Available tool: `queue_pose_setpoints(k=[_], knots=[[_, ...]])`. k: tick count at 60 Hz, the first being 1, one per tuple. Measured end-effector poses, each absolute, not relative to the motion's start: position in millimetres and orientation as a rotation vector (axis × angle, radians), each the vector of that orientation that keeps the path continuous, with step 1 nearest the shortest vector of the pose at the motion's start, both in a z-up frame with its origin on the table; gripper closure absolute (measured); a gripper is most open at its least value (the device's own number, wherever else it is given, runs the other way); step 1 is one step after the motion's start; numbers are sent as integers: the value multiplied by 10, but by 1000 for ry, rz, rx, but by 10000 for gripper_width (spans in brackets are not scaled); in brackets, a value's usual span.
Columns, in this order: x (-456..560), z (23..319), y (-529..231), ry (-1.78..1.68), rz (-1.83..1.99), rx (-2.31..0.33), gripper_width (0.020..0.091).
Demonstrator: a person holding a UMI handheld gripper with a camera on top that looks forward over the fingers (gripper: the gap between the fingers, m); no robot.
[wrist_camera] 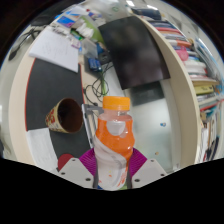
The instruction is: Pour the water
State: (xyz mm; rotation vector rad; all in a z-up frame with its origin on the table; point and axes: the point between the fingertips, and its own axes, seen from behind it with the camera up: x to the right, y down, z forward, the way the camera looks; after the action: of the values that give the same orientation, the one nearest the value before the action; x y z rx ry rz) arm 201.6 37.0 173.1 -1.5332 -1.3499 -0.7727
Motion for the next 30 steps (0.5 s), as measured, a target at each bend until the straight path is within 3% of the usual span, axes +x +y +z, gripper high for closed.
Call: queue_pose_setpoints(k=[10,22,30], knots=[[2218,1788,245,-903,-406,-1701,720],[2446,1493,345,-436,-40,-1811,719],[2390,1277,479,-332,52,-1801,721]])
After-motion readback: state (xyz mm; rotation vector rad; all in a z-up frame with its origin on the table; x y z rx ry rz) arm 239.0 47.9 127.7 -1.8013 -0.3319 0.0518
